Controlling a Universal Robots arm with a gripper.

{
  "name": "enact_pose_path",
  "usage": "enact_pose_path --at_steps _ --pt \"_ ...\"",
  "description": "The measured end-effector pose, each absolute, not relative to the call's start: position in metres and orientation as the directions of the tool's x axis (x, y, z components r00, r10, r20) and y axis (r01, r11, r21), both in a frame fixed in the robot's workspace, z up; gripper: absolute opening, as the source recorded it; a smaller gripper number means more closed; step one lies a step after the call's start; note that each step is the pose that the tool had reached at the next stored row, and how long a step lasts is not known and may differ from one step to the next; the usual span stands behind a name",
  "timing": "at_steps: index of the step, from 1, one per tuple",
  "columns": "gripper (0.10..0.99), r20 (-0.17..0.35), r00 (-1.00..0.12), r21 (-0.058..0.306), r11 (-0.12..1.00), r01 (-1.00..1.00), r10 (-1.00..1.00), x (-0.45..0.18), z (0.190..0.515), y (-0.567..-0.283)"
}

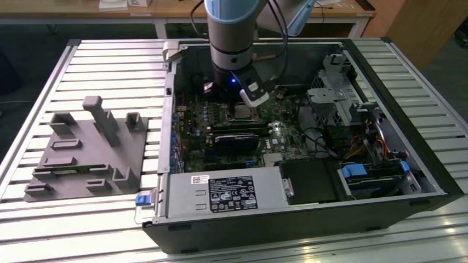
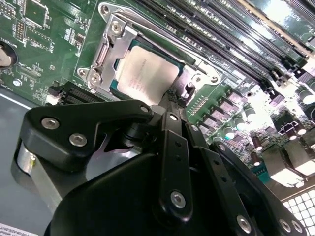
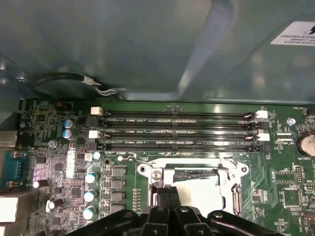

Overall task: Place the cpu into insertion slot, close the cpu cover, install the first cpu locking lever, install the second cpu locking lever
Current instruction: 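Close the cpu cover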

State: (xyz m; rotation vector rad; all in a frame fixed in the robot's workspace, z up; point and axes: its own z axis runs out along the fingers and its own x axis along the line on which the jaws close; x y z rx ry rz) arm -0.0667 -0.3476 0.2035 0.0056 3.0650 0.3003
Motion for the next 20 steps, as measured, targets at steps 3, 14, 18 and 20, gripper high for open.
enact_pose_path --at_steps 3,14,18,20 --pt "0.106 -0.061 -0.998 0.199 0.98 -0.002 0.01 -0.0677 0.2018 -0.3489" --pt "0.106 -0.061 -0.998 0.204 0.979 -0.002 0.01 -0.0691 0.1976 -0.3514" --pt "0.106 -0.061 -0.998 0.204 0.979 -0.002 0.01 -0.0689 0.1978 -0.3513" --pt "0.106 -0.061 -0.998 0.204 0.979 -0.002 0.01 -0.0685 0.1987 -0.3513"
